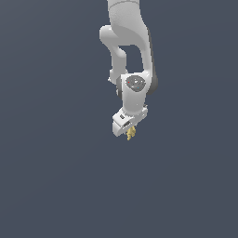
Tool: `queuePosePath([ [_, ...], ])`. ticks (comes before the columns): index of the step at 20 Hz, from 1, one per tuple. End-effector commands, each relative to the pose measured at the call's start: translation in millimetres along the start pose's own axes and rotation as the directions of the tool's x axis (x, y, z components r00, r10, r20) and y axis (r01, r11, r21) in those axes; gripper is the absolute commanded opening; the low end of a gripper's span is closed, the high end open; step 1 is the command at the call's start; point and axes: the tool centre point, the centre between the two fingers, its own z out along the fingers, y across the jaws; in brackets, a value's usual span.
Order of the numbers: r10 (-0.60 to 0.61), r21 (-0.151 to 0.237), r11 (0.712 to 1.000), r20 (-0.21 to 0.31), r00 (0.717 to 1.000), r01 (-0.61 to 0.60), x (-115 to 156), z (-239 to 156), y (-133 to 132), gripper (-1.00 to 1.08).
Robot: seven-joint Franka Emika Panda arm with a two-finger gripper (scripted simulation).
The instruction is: Pick up the object and move it to a goal position.
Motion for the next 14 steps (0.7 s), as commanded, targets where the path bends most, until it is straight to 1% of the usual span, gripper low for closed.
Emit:
queuePosePath([
  [1, -0.001, -0.001, 1.000, -0.001, 1.000, 0.001, 7, -13, -26, -1.00],
  [9, -0.002, -0.001, 1.000, 0.000, 1.000, 0.002, 31, -54, -111, -1.00],
  [14, -0.002, -0.001, 1.000, 0.000, 1.000, 0.002, 43, -72, -147, -1.00],
])
